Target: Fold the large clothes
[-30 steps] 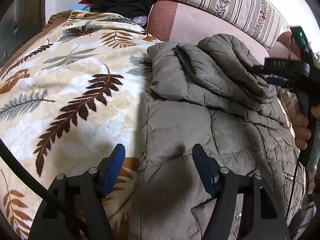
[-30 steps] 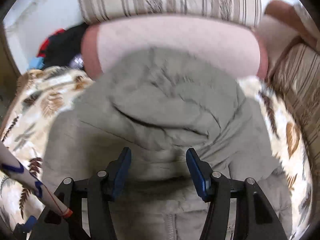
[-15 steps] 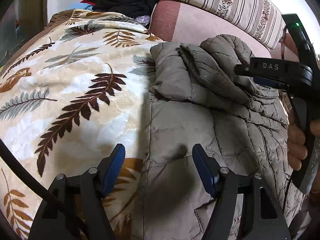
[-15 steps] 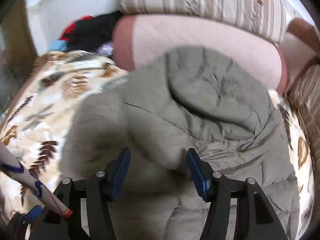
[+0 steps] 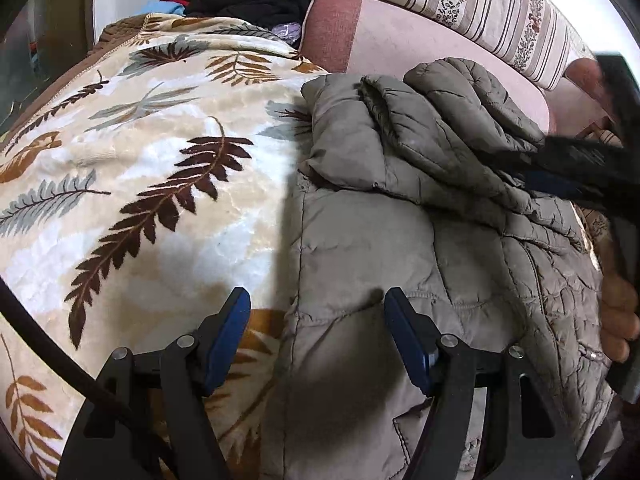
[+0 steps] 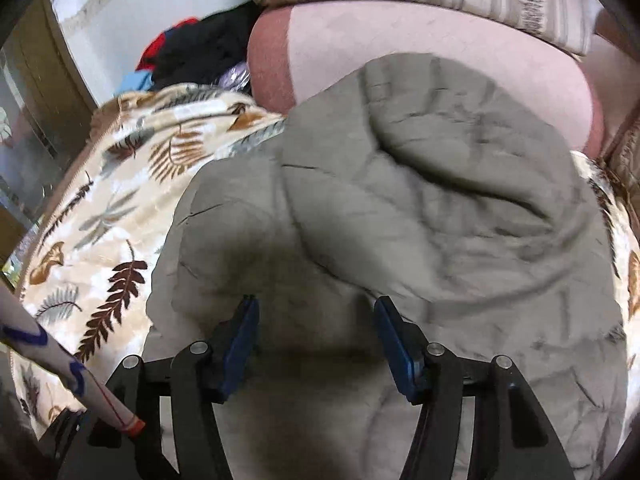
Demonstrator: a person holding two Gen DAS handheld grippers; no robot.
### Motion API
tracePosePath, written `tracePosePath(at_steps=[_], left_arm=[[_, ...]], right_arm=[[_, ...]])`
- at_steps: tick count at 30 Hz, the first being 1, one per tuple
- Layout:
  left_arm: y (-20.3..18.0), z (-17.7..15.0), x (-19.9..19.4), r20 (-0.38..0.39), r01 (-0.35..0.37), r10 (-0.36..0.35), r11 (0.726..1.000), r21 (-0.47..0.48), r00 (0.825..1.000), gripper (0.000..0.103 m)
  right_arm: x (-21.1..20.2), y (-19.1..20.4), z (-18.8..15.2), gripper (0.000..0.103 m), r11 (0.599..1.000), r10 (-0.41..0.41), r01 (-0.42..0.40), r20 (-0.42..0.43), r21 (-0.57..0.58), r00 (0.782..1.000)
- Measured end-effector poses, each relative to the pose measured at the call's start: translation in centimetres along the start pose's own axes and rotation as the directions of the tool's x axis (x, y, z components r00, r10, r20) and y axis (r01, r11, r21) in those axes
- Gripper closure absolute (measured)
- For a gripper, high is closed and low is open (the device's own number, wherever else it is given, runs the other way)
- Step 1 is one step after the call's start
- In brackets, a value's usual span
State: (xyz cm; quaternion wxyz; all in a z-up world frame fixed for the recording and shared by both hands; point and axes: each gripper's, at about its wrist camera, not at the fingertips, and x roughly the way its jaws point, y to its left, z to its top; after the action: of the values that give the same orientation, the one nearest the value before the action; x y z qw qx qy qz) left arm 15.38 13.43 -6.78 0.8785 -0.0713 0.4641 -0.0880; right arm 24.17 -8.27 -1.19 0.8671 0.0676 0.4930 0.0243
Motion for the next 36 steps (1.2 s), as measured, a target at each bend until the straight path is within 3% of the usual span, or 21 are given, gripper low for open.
tracePosePath(at_steps=[5,11,15,24,31,36], left_arm=[[-1.1,-1.6,-2.1,0.023,-0.084,0.084,0.996,0.009,0.996,0.034],[-1.6,-3.2,-6.0,0.0,-0.111,0.111,0.993,-0.036,0.994,0.034],[-2.3,-3.6,-7.7,0.003,-0.171,0.171,0.985,-0.026,0.985,0.034],[-2.6,-5.4,-8.4,-0.038,-0.225,0.223,0.972,-0.063,0.974,0.034],[0.5,-5.1,-9.3,-0.041,-0.258,0.254,0.957,-0.13,0.966,0.034],[4.6,-5.2,-9.7,-0.038,-0.239,0.236,0.946,-0.218,0.971,0.03]], right_arm=[[-2.5,-4.0,-3.4,0.038,0.999,-0.017,0.018,-0.017,0.03,1.0],[-4.2,-8.2,-7.2,0.038,0.998,-0.032,0.035,-0.045,0.048,0.998],[-4.8,-10.8,-9.3,0.038,0.997,-0.023,0.029,-0.071,0.075,0.997],[-5.7,-14.0,-14.3,0.037,0.999,-0.025,0.031,-0.135,0.043,0.991],[-9.1,-17.0,-17.1,0.036,0.996,-0.041,0.049,-0.109,0.068,0.993],[-14.1,-23.2,-18.8,0.03,0.975,-0.054,0.058,-0.027,0.214,0.998]])
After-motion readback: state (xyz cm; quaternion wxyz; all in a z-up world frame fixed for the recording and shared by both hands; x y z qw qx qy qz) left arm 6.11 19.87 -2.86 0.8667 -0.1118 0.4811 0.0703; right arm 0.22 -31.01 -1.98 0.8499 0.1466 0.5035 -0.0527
